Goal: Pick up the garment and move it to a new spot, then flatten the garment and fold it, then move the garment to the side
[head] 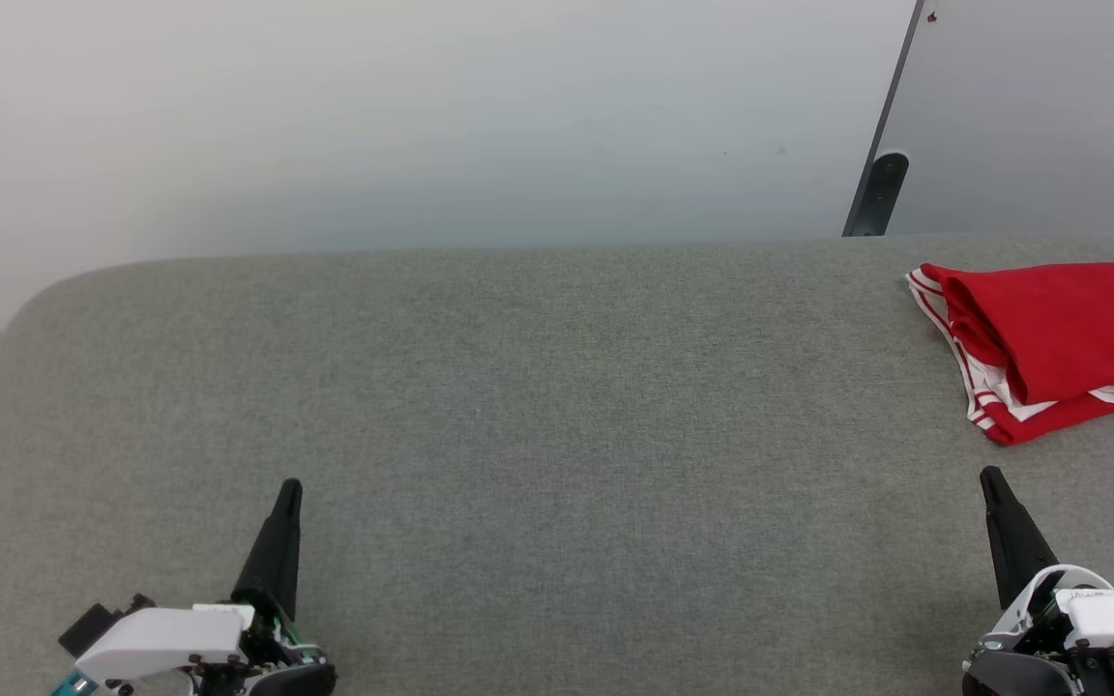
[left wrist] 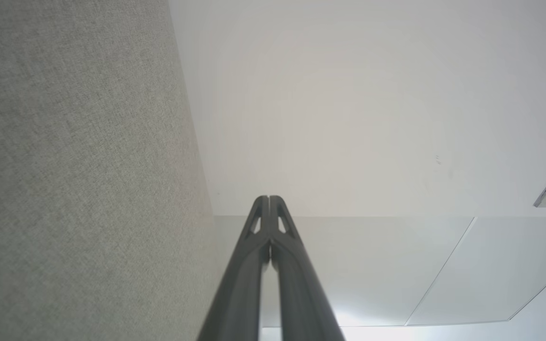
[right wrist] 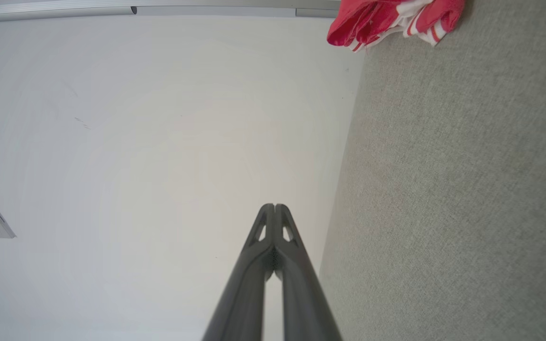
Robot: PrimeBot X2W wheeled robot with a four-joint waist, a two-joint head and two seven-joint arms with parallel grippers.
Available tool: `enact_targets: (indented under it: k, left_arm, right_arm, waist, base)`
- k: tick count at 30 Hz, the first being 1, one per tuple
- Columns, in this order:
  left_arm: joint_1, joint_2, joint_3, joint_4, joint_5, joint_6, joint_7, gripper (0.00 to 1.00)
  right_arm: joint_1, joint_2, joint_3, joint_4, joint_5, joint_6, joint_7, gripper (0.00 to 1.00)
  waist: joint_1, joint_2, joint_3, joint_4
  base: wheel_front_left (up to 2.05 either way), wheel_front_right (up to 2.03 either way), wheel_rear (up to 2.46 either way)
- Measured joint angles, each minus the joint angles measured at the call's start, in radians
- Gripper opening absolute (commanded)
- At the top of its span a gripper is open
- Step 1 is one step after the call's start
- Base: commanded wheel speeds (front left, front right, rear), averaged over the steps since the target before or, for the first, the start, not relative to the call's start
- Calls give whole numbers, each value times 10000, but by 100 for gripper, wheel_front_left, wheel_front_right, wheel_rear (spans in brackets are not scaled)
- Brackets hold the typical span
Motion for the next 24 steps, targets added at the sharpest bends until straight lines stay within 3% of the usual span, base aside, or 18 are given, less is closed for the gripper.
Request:
enact_targets:
  k: [24]
  left_arm:
    - [-1,-4,4,0,2,0,2,0]
  right_arm:
    - [1,0,0,0,0,0,0,0]
  waist:
    - [0,0,0,0]
  base:
    - [0,0,0]
